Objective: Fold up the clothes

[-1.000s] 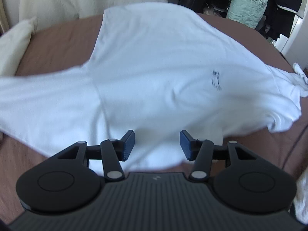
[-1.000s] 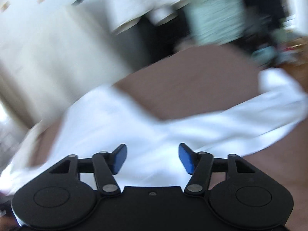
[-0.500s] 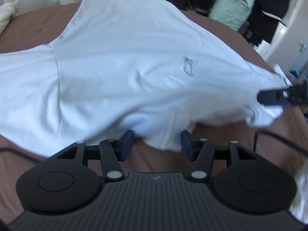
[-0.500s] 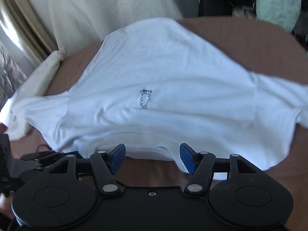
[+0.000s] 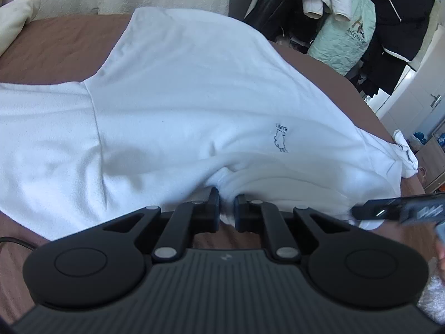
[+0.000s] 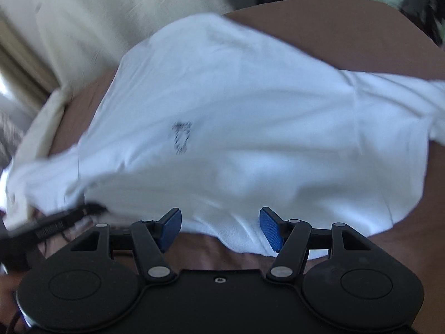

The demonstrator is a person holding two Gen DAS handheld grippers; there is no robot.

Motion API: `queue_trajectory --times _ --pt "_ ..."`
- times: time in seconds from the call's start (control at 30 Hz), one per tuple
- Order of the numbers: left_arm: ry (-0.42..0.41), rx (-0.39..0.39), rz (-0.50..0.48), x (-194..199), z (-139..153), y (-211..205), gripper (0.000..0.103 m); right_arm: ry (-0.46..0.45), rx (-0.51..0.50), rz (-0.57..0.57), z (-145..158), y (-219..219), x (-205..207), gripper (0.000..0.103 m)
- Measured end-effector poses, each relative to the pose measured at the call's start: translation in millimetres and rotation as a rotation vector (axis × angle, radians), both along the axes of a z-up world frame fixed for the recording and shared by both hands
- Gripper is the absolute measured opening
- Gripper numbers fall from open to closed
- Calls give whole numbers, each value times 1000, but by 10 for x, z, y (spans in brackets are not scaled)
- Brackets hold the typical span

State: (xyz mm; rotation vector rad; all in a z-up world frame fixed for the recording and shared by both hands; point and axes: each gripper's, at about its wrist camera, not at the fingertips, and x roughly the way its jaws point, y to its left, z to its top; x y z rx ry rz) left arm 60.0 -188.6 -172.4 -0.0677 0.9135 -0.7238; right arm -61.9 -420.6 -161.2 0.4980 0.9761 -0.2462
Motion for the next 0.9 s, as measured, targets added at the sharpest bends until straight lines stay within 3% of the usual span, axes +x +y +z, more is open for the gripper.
queue_trajectory --times 0.13,0.17,0.2,0.23,0.27,0.3,0.43,0.53,0.73,0.8,0.87,0.9 --pt "-11 19 11 36 12 -63 9 178 -110 106 -239 187 278 68" --pt "-17 22 9 25 34 -74 8 193 -167 140 -268 224 340 62" --pt "-22 25 8 13 57 -84 7 187 -229 176 -256 251 373 51" --pt "-38 28 -1 -43 137 -64 6 177 -291 211 -235 276 399 20" --pt "-53 31 -11 -100 216 -43 6 154 -319 251 -163 296 377 11" --pt "-60 24 -16 -169 317 20 6 127 -336 292 -74 315 339 10" --pt "-42 -21 -44 -419 612 291 6 40 -315 446 371 347 41 9" --pt "43 19 -42 -494 421 324 6 53 -323 549 535 403 -155 9" --pt "152 127 -31 -548 -123 268 6 265 -227 621 -7 414 13 13" --pt "141 132 -25 -581 -124 271 8 233 -171 619 42 387 -2 18" --pt "128 152 -34 -604 -86 247 8 184 -115 616 127 360 -33 38" --pt "122 162 -38 -616 -66 234 9 160 -87 614 170 346 -48 40"
